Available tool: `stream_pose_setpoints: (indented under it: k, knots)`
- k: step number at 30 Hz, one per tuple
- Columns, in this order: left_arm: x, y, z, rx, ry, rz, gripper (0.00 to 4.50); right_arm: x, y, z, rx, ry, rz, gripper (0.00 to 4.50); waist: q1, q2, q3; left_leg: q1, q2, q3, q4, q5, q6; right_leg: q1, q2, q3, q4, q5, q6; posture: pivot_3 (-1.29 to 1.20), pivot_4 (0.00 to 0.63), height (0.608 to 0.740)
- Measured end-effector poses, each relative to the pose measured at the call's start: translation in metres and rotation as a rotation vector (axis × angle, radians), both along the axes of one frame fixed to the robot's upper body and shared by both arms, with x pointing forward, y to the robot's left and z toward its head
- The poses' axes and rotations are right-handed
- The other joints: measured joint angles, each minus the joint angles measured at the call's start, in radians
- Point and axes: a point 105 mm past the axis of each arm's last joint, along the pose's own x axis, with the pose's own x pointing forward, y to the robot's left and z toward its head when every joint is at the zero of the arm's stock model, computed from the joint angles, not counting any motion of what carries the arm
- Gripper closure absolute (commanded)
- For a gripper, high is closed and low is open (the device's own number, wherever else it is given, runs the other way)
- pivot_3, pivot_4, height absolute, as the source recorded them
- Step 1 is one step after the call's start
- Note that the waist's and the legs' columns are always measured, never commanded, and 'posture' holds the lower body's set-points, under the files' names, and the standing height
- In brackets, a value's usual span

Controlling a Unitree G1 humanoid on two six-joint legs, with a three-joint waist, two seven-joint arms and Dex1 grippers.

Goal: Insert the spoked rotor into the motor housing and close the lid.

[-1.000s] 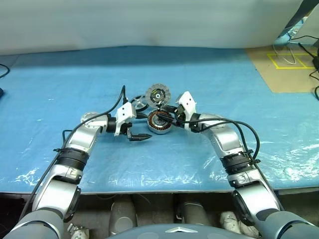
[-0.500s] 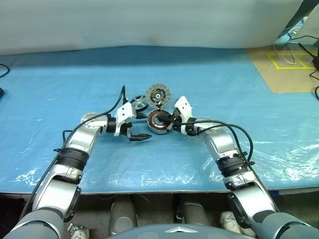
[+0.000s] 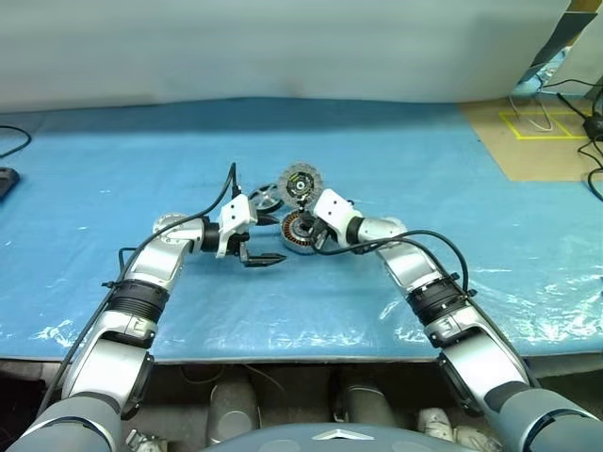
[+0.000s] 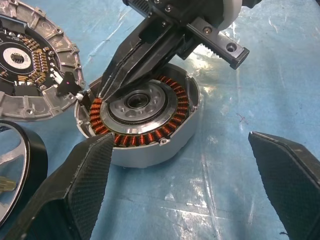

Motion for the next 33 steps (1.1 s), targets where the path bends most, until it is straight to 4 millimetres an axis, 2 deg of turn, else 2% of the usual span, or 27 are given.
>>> stream_pose_setpoints:
  k: [2, 6, 9, 12, 15, 17, 19, 22, 25, 30, 33]
  knots:
    - [0.000, 0.000, 0.000, 0.000, 0.000, 0.000, 0.00, -0.004, -0.002, -0.001, 0.046, 0.023, -0.003, 4.48, 0.000, -0.001, -0.001, -0.001, 0.000, 0.000, 0.000, 0.000, 0.000, -0.001, 0.000, 0.000, 0.000, 0.003, -0.005, 0.00, 0.150, 0.740]
    - [0.000, 0.000, 0.000, -0.001, 0.002, 0.000, 0.00, -0.010, 0.000, 0.006, 0.231, 0.106, -0.019, 4.48, -0.005, -0.001, -0.001, -0.008, 0.004, 0.000, 0.000, 0.001, -0.001, -0.008, 0.005, 0.000, -0.004, 0.004, -0.007, 0.00, 0.150, 0.740]
    - [0.000, -0.001, 0.000, -0.003, 0.003, -0.002, 0.00, -0.010, 0.000, 0.011, 0.300, 0.138, -0.028, 4.48, -0.009, -0.001, -0.001, -0.014, 0.006, 0.000, -0.001, 0.001, -0.001, -0.012, 0.007, -0.002, -0.007, 0.004, -0.007, 0.00, 0.150, 0.740]
    - [0.003, -0.001, 0.003, -0.010, -0.007, 0.010, 0.00, -0.009, -0.005, 0.018, 0.340, 0.158, -0.050, 4.48, -0.006, -0.001, -0.001, -0.027, 0.006, -0.001, -0.001, 0.001, -0.001, -0.023, 0.007, -0.003, -0.007, 0.007, -0.003, 0.00, 0.150, 0.740]
    - [0.014, 0.004, 0.011, -0.032, -0.011, 0.065, 0.00, -0.010, -0.006, 0.027, 0.338, 0.153, -0.038, 4.48, -0.003, 0.000, 0.000, -0.031, 0.007, -0.001, -0.001, 0.003, 0.002, -0.026, 0.008, -0.005, -0.007, 0.007, -0.002, 0.00, 0.150, 0.740]
    - [0.023, 0.011, 0.022, -0.064, -0.017, 0.117, 0.00, -0.015, -0.007, 0.041, 0.347, 0.140, -0.012, 4.48, -0.001, -0.001, 0.000, -0.030, 0.007, -0.001, -0.002, 0.001, -0.002, -0.026, 0.008, -0.005, -0.008, 0.007, -0.002, 0.00, 0.150, 0.740]
    - [0.031, 0.020, 0.034, -0.080, -0.036, 0.155, 0.00, -0.019, -0.012, 0.059, 0.369, 0.126, 0.004, 4.48, 0.000, -0.001, 0.000, -0.030, 0.006, -0.001, -0.001, 0.001, -0.002, -0.025, 0.008, -0.004, -0.008, 0.007, -0.002, 0.00, 0.150, 0.740]
    - [0.038, 0.034, 0.040, -0.086, -0.040, 0.196, 0.00, -0.029, -0.024, 0.072, 0.371, 0.128, 0.006, 4.48, 0.003, -0.001, 0.000, -0.029, 0.006, -0.001, -0.001, 0.001, -0.002, -0.024, 0.008, -0.004, -0.007, 0.007, -0.002, 0.00, 0.150, 0.740]
    - [0.048, 0.047, 0.044, -0.094, -0.024, 0.250, 0.00, -0.041, -0.039, 0.078, 0.379, 0.167, -0.003, 4.48, 0.008, -0.001, 0.001, -0.029, 0.006, -0.001, -0.001, 0.001, -0.002, -0.024, 0.008, -0.004, -0.007, 0.007, -0.002, 0.00, 0.150, 0.740]
    - [0.073, 0.057, 0.058, -0.049, -0.080, 0.331, 0.00, -0.063, -0.054, 0.082, 0.307, 0.187, 0.021, 4.48, 0.025, -0.001, 0.001, -0.028, 0.005, -0.002, 0.000, 0.001, -0.002, -0.024, 0.007, -0.003, -0.008, 0.008, -0.001, 0.00, 0.150, 0.740]
    - [0.083, 0.052, 0.063, -0.033, -0.080, 0.350, 0.00, -0.069, -0.057, 0.087, 0.308, 0.180, 0.029, 3.93, 0.028, -0.001, 0.001, -0.029, 0.005, -0.002, 0.000, 0.001, -0.002, -0.024, 0.007, -0.003, -0.008, 0.008, 0.000, 0.00, 0.150, 0.740]
